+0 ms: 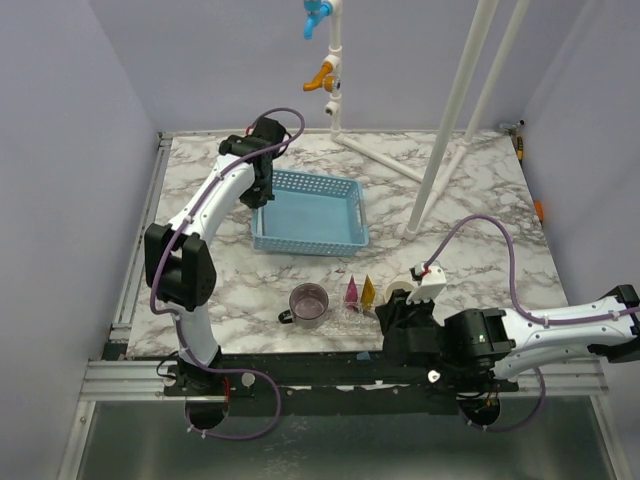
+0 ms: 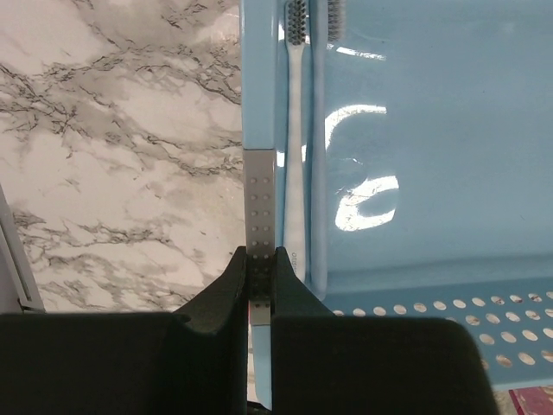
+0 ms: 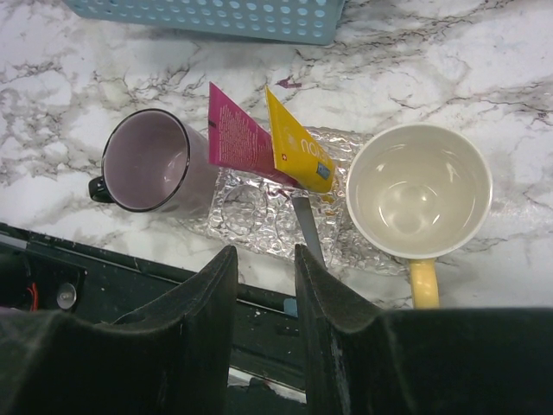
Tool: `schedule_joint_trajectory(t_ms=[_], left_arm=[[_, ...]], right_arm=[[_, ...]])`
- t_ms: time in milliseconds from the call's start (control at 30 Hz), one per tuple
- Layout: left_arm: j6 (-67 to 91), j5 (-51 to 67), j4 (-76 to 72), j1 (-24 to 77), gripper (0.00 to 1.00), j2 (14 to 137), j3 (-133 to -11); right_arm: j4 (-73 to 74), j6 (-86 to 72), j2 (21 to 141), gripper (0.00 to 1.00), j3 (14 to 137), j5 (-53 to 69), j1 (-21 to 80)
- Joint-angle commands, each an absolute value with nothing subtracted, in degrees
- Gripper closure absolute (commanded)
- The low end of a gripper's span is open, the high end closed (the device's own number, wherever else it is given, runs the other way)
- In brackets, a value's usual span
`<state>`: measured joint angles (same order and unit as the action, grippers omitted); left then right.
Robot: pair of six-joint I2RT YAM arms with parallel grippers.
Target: Prepare toiletry sets of a toothbrush and toothpaste on the tray
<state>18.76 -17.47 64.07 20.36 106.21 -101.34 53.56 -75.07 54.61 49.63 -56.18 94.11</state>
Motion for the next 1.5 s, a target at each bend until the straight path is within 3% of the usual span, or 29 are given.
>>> schedule_joint_trajectory(t_ms=[0,267,1467], left_arm=[[18.1,-20.4,67.0,20.3,1.0,104.7,-107.5],[17.4,-22.0,70.0,20.3,1.0,104.1,-112.0],[24.3,-6.5,52.4,20.3,1.0,108.6,-88.2]], right_arm=[[52.6,-75.0,54.9,0.64,49.1,-56.4,94.0],[52.0,-74.9,55.3,0.64,49.0,-56.2,94.0],[52.8,-71.7,57.9,0.62,53.3,-56.7,94.0]])
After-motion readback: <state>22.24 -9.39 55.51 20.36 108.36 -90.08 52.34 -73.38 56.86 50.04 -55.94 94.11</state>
